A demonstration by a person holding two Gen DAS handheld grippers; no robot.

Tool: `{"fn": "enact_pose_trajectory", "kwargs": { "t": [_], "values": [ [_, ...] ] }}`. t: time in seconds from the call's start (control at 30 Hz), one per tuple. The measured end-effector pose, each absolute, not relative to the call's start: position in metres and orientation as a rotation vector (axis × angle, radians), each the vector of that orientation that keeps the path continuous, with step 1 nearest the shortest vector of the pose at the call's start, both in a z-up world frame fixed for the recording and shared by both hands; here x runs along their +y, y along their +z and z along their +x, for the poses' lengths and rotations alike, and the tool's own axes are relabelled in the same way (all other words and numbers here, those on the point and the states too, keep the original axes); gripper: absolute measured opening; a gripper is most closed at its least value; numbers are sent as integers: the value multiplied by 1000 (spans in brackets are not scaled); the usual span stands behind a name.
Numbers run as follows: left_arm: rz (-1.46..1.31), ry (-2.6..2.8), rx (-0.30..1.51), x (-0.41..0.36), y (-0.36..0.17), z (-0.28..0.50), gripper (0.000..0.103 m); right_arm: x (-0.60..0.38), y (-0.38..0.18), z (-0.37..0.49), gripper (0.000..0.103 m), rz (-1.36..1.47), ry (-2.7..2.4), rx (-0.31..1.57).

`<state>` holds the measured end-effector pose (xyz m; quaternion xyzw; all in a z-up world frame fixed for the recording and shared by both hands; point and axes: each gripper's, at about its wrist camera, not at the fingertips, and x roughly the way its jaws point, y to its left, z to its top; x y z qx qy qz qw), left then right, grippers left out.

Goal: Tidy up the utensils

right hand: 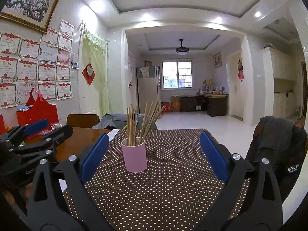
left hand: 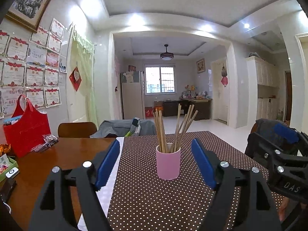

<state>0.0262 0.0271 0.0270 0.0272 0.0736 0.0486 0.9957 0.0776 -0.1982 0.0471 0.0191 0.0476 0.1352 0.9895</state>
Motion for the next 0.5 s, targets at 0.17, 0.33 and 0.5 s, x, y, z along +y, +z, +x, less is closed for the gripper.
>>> {"fn": "enact_pose_trajectory", "kwargs": {
  "t": [0.17,0.33,0.5],
  "values": [
    [76,91,117,22,28,21,76,-194,46,71,94,19,260,81],
    [75,70,104,20,28,20,76,-194,47,68,95,12,256,74],
    [60,48,106,21,26,23,76,-195,49,66,95,10,248,70]
  ]
}}
